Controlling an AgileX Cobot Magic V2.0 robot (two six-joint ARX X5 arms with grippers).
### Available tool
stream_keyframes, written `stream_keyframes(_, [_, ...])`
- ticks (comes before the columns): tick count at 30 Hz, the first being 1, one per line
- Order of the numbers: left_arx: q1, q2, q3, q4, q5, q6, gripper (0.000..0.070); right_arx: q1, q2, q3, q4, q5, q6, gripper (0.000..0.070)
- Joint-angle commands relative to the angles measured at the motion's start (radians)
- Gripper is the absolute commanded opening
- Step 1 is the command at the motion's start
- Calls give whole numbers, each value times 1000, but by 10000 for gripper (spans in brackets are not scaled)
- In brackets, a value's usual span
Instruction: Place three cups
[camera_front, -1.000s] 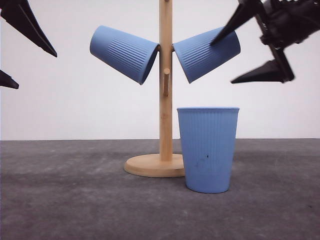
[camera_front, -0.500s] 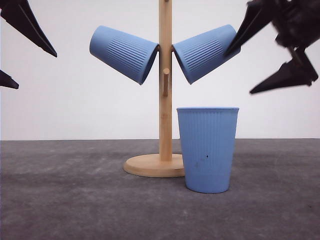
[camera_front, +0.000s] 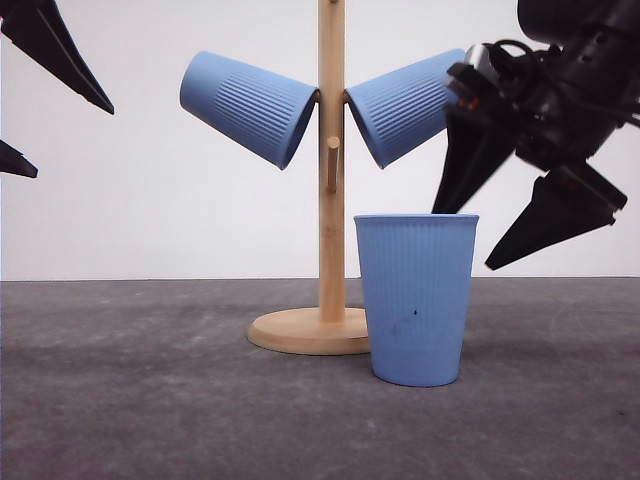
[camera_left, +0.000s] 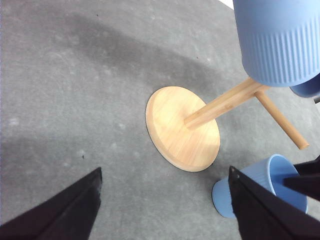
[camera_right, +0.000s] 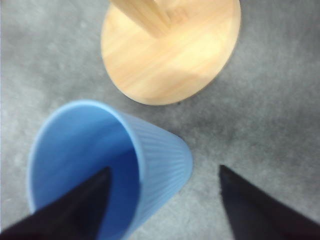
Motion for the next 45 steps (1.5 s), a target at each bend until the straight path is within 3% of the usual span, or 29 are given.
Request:
stream_keyframes(1, [-3, 5, 14, 11, -2, 4, 469, 6, 10, -10, 12, 5, 18, 263])
stream_keyframes(5, [-3, 5, 14, 6, 0, 6, 472, 14, 10, -35, -18, 2, 16, 7])
stream_keyframes(6, [-3, 5, 14, 1, 13, 9, 474, 14, 9, -36, -30, -10, 16, 0])
stream_keyframes(10, [-6, 5, 15, -51, 121, 11, 476, 16, -4, -35, -68, -109, 15, 0])
stream_keyframes(16, [-10, 7, 19, -120, 393, 7, 488, 55, -44, -34, -79, -253, 16, 0])
stream_keyframes(22, [-59, 68, 19, -115, 589, 48, 599, 134, -46, -33, -80, -355, 16, 0])
stream_keyframes(26, [-125, 156, 19, -76, 639, 150, 599, 192, -46, -33, -70, -371, 16, 0])
stream_keyframes(31, [-205, 265, 19, 57, 699, 274, 600, 239, -45, -33, -61, -442, 17, 0])
stream_keyframes(41, [-340, 393, 19, 276, 865, 529, 605, 250, -45, -33, -33, -479, 27, 0])
stream_keyframes(45, [-374, 409, 19, 303, 855, 535, 598, 250, -45, -33, -21, -487, 36, 0])
